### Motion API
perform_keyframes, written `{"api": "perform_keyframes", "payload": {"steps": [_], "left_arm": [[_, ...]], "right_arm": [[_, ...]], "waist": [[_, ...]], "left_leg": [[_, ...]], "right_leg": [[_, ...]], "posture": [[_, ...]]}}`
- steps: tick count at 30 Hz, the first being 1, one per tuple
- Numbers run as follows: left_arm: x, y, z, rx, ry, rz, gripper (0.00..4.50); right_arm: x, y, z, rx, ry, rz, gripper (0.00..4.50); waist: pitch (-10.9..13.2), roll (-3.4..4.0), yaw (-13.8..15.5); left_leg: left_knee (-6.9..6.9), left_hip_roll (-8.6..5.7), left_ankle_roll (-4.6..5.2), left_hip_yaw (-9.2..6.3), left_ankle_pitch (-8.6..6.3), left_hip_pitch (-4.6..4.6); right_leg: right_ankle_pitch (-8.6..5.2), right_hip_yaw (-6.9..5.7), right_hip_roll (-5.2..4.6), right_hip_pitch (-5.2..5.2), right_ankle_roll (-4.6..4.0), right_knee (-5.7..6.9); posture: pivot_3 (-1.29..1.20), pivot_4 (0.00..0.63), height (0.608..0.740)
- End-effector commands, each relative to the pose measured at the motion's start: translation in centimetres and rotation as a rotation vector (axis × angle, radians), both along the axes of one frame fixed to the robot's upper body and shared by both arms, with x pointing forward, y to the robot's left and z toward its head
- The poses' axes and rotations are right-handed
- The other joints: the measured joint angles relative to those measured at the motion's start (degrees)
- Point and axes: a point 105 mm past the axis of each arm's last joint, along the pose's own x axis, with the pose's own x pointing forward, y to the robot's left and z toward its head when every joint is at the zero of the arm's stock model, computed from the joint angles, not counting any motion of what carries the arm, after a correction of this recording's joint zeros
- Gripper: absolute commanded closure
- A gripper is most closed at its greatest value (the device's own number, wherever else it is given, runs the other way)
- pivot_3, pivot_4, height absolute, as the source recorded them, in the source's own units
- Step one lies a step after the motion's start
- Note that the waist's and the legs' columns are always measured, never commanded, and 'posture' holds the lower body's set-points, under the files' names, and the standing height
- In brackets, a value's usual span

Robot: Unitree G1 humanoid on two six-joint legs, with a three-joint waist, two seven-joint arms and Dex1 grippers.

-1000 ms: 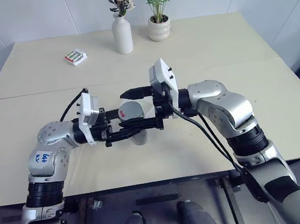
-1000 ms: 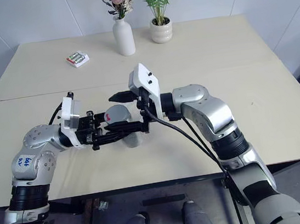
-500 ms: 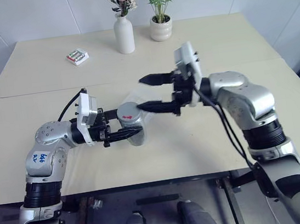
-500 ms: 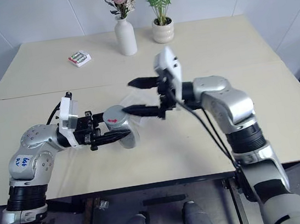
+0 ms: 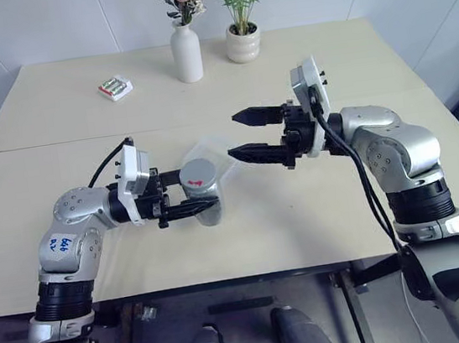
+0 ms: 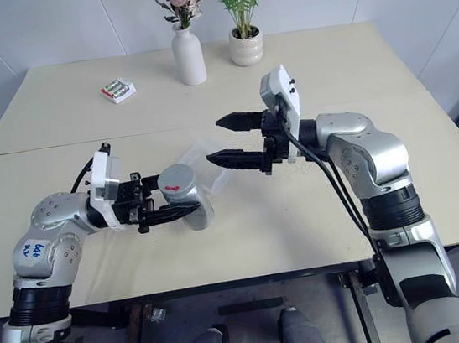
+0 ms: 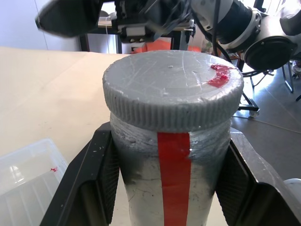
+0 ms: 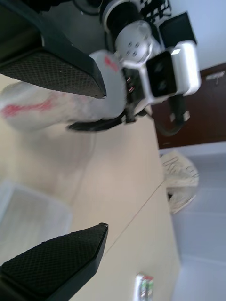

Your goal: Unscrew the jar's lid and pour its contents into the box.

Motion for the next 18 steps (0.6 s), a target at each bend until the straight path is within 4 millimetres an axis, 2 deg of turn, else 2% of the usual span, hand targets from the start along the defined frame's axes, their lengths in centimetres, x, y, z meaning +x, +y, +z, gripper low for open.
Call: {"api": "perform_keyframes", "payload": {"steps": [1,4,10,18], "left_arm": [[-0.5,-0.1,0.8,-0.003,-0.036,-0.016,2.15],[-0.5,-0.1,0.7,0.003,-0.031,-0.017,2.15],[-0.5,-0.2,0.7,0.003,-0.026,-0.025,2.15],[-0.5,-0.4,0.7,0.0,-0.025,-0.032,2.15]], "right_arm": [[-2.0,1.8,1.3,0.024,-0.052,0.074,0.04],[-2.8,3.4,1.0,0.012,-0.073,0.103,0.04],[-3.4,4.8,0.8,0.006,-0.072,0.154,0.04],[-2.9,6.5,-0.5,-0.063,-0.069,0.138,0.04]], "waist": [[0.0,0.0,0.0],[0.0,0.0,0.0],[0.0,0.0,0.1],[0.0,0.0,0.0]], "left_leg": [[0.01,-0.01,0.0,0.0,0.0,0.0],[0.02,-0.02,0.0,0.0,0.0,0.0],[0.02,-0.03,0.0,0.0,0.0,0.0],[0.01,-0.02,0.0,0.0,0.0,0.0]], "right_leg": [[0.0,0.0,-0.01,0.0,0.0,0.0],[0.0,0.0,-0.02,0.0,0.0,0.0],[0.0,0.0,-0.04,0.01,0.0,-0.01],[0.0,0.0,-0.02,-0.01,-0.01,0.01]], "posture": [[0.0,0.15,0.74],[0.0,0.15,0.74],[0.0,0.15,0.74],[0.0,0.15,0.74]]}}
